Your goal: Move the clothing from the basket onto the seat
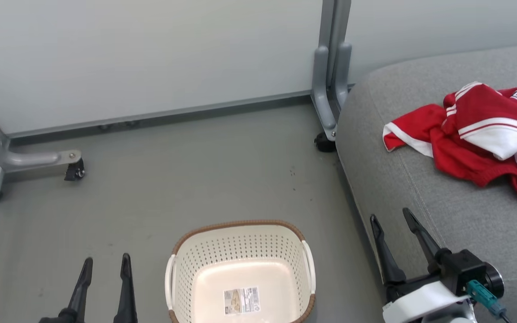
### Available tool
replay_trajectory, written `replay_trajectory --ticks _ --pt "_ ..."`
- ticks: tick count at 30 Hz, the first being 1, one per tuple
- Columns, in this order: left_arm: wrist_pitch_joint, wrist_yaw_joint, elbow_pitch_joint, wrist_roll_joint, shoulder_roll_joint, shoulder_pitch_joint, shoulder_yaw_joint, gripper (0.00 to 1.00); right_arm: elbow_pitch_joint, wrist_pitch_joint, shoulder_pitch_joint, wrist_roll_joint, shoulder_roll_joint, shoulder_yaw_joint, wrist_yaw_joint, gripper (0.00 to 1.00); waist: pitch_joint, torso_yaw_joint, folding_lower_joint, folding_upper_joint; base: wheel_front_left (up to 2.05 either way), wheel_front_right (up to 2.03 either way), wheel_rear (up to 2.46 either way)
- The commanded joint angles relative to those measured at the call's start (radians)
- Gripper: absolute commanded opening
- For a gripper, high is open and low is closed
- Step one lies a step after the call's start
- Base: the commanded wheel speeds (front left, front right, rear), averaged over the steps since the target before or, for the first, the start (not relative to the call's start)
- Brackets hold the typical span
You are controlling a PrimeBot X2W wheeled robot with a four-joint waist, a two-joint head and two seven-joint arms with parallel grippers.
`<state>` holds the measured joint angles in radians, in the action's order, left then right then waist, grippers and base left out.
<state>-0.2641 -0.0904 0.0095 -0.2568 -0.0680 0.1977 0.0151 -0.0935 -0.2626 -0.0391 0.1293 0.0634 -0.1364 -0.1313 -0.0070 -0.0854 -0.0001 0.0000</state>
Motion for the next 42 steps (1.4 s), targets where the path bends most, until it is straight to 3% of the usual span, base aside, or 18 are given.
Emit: replay_trajectory --ticks 1,10,24,25,30,42 --pt "0.0 -0.01 0.006 0.015 0.008 0.033 -0.011 1.0 0.0 -0.003 -0.032 0.006 0.004 0.005 0.001 1.0 -0.078 0.034 0.0001 0.0 0.0 0.0 0.0" --pt "0.0 -0.028 0.012 0.067 0.017 0.113 -0.029 1.0 -0.017 -0.003 -0.099 -0.008 0.01 -0.014 0.001 1.0 -0.103 0.023 0.0001 0.0 0.0 0.0 0.0" --pt "0.0 -0.033 0.044 0.063 0.017 0.097 -0.013 1.0 -0.022 -0.003 -0.092 -0.007 0.005 -0.016 0.001 1.0 -0.114 0.036 0.0001 0.0 0.0 0.0 0.0" --pt "0.0 -0.03 0.042 0.062 0.017 0.103 -0.013 0.0 -0.021 0.0 -0.089 -0.004 0.007 -0.016 0.0 0.0 -0.113 0.036 0.0001 0.0 0.0 0.0 0.0" --pt "0.002 -0.031 0.084 0.053 0.02 0.102 -0.01 0.0 -0.06 0.003 -0.105 0.008 0.007 -0.017 0.0 0.0 -0.113 0.037 0.0001 0.0 0.0 0.0 0.0" --pt "0.055 -0.032 0.108 -0.179 0.013 0.036 -0.021 0.0 -0.073 0.049 -0.064 0.258 0.016 0.01 0.0 0.0 -0.102 0.041 0.0001 0.0 0.0 0.0 0.0"
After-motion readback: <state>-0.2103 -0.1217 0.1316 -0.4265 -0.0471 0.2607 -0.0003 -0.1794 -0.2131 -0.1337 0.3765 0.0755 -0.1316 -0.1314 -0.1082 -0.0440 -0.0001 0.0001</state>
